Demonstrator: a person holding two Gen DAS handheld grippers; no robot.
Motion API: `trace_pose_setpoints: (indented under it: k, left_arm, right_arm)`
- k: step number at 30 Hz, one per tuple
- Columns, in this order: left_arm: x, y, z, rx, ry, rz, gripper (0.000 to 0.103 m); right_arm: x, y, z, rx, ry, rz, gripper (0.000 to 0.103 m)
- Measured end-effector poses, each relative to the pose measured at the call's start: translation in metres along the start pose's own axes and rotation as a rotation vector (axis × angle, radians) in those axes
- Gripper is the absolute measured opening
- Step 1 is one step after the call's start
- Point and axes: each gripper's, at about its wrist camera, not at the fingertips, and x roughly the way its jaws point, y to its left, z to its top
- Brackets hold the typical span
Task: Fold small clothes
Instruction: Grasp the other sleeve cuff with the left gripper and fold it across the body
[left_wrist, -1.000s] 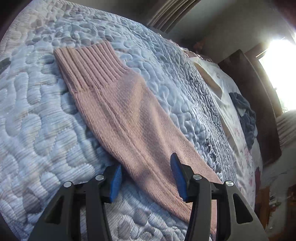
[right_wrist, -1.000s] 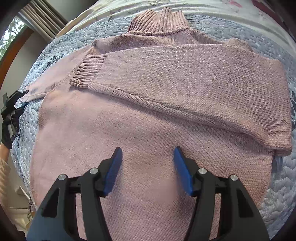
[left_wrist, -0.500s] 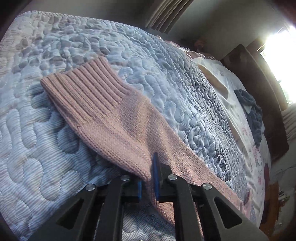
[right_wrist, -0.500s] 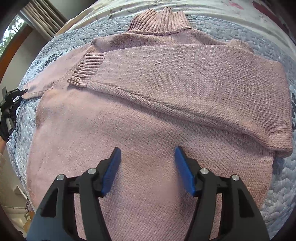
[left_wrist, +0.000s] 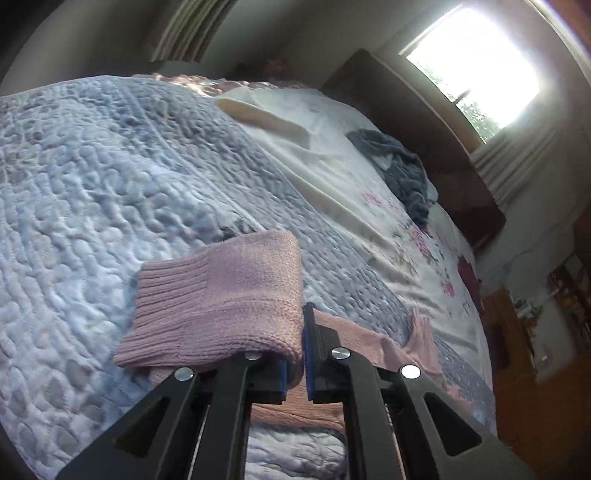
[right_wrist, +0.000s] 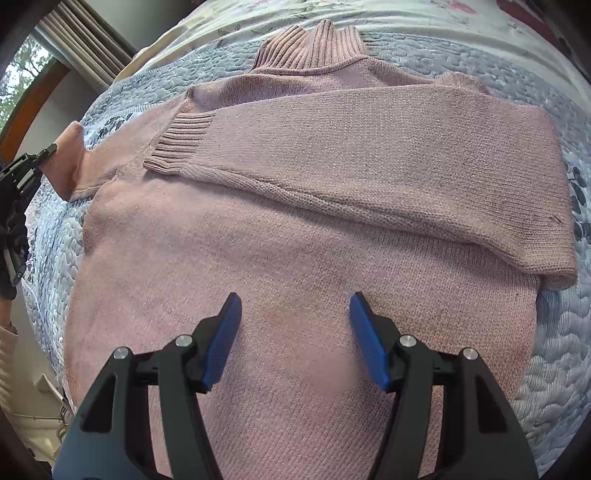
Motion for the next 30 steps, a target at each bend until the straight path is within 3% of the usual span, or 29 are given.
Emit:
trace_pose_setpoints:
  k: [3,8,14,17,21,24,27,30]
  left_arm:
    - [0.021,-0.035,-0.017,0.034,0.037,-0.061,0.006]
    - [0.061,-0.071,-0.048,0.093,0.114,-0.089,0.006]
    - [0.103,-0.055,-0.083,0.067,0.245,-0.026,0.007]
    - [0.112,-0.038,-0.097,0.033,0.292,-0.033,0.008]
    - [0.100,-0.026,-0.097,0.011,0.307,-0.072,0.010]
    - [0.071,-0.029,-0.093,0.057,0.292,-0.085,0.010]
    - [0.033,-0.030,-0.084,0.132,0.243,-0.056,0.011]
    - [0.003,-0.024,-0.066,0.190,0.150,0.020,0.017]
  right_arm:
    - [-0.001,-0.001,-0.001,0.000,0.000,0.007,0.061]
    - [0.000,-0.003,-0.001,0.002,-0.001,0.015,0.061]
    - [0.003,-0.002,-0.001,-0.014,0.008,0.006,0.061]
    - [0.004,-0.001,0.000,-0.013,0.014,0.004,0.062]
    - [0.006,0.003,0.004,-0.019,0.025,-0.014,0.065]
    - [0.005,0.010,0.009,-0.027,0.030,-0.020,0.065]
    - [0.002,0.024,0.020,-0.033,0.027,0.014,0.065]
    - [0.001,0.049,0.039,-0.046,0.015,0.061,0.065]
